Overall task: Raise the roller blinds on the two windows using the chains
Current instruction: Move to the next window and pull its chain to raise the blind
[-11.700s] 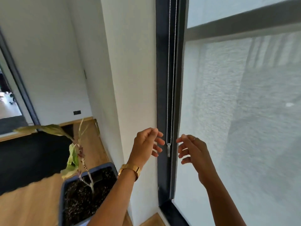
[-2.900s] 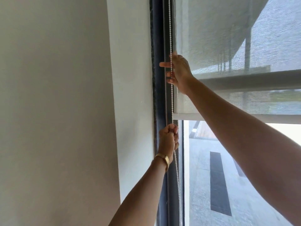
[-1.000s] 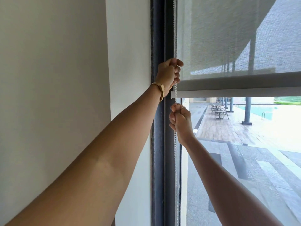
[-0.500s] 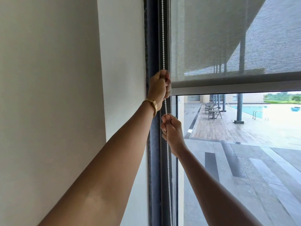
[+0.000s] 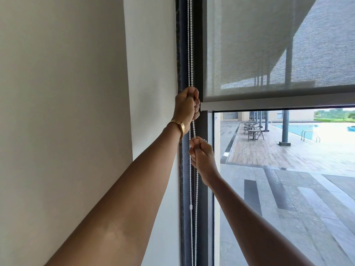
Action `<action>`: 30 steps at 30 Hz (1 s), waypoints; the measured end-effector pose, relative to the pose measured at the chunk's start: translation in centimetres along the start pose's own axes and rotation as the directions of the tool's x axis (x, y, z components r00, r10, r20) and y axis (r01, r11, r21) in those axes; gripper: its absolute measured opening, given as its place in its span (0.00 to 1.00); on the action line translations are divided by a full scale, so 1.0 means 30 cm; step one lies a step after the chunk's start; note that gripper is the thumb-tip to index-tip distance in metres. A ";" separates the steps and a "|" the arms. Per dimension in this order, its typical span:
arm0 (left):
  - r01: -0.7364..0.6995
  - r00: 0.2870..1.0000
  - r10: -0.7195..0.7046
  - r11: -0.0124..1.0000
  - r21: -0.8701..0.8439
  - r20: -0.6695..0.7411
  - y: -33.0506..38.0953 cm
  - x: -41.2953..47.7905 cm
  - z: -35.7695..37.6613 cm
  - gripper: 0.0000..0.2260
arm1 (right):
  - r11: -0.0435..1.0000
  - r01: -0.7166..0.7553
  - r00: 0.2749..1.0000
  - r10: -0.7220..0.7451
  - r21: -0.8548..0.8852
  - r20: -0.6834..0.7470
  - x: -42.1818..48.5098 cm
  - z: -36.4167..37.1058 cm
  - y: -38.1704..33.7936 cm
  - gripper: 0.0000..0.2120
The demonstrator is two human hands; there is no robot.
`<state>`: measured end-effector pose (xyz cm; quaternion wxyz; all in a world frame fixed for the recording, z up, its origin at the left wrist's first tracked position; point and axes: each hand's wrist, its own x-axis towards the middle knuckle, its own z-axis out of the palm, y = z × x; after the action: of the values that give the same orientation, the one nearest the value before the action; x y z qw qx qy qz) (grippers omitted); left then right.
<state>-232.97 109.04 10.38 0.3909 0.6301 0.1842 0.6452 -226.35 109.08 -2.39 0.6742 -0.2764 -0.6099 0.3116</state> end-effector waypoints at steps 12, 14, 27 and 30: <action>0.011 1.000 -0.011 1.000 0.013 -0.012 -0.027 -0.034 0.010 0.17 | 1.000 -0.019 1.000 0.019 0.020 0.000 -0.037 -0.008 0.014 0.18; 0.009 1.000 -0.009 1.000 0.022 -0.011 -0.034 -0.040 0.008 0.17 | 1.000 -0.018 1.000 0.018 0.017 0.001 -0.047 -0.007 0.021 0.17; 0.029 0.999 -0.028 0.998 0.054 -0.027 -0.046 -0.047 -0.006 0.17 | 1.000 -0.026 1.000 0.026 0.008 0.000 -0.055 -0.004 0.041 0.17; 0.032 0.999 -0.030 0.998 0.054 -0.028 -0.047 -0.046 -0.002 0.17 | 1.000 -0.028 1.000 0.027 -0.011 -0.012 -0.055 -0.010 0.037 0.16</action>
<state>-232.79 108.91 8.42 0.3809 0.6289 0.2168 0.6421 -226.26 108.55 -4.33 0.6720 -0.2905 -0.6036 0.3156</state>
